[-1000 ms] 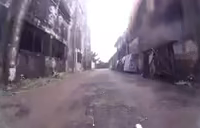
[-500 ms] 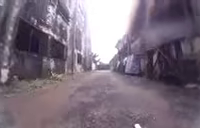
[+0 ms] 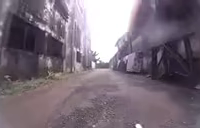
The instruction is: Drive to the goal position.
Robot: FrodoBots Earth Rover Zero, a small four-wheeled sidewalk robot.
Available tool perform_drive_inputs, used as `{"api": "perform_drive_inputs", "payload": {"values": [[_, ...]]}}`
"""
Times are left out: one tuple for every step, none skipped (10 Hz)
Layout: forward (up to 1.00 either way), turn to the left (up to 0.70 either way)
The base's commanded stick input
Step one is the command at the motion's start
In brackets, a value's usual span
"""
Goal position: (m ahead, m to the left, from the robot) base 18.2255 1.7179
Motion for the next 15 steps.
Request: {"api": "perform_drive_inputs", "payload": {"values": [[0.7, -0.31], [0.7, -0.15], [0.7, 0.0], [0.7, 0.0], [0.7, 0.0], [0.7, 0.0], [0.7, 0.0], [0.7, 0.0], [0.7, 0.0], [0.7, 0.0], [0.7, 0.0], [0.7, 0.0], [0.7, 0.0], [0.7, 0.0], [0.7, 0.0]]}}
